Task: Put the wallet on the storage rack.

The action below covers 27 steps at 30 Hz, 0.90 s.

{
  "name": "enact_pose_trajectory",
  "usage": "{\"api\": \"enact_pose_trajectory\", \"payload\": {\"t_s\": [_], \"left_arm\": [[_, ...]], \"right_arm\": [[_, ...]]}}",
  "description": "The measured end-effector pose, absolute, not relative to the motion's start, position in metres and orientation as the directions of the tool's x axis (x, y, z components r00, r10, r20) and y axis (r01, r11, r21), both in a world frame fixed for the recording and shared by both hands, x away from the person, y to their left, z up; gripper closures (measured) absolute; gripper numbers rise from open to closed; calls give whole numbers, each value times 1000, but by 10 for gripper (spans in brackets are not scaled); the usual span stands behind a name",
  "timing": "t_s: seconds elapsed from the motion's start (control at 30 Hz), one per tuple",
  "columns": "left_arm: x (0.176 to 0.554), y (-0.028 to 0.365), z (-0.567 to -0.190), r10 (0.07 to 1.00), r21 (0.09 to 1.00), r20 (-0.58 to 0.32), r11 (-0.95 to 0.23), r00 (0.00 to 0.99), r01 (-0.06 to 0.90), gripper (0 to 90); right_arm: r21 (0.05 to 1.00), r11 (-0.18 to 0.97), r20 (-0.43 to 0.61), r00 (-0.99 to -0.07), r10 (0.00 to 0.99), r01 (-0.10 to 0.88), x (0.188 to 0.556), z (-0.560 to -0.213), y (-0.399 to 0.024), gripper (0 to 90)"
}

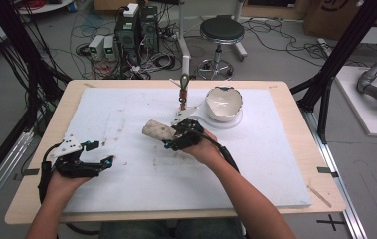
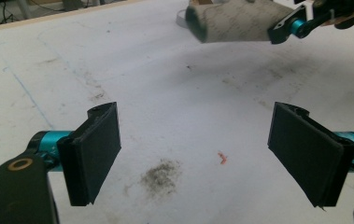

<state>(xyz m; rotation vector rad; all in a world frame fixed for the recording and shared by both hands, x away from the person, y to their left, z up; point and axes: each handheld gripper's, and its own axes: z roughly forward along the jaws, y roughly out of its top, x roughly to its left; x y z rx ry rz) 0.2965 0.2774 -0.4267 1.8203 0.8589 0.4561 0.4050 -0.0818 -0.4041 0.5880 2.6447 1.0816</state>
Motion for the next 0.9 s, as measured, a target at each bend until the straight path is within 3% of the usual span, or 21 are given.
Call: {"api": "enact_pose_trajectory", "payload": {"t_s": [0.53,0.9], "left_arm": [[311,259,-427,704,910,-86,-232,705,343,171],[311,259,-428,706,909,-89,-232,703,347,171]], "right_arm": [[746,582,-83,-821,565,325,380,-383,-181,361],[766,532,-101,-750,653,361,391,-365,-225,360]]}}
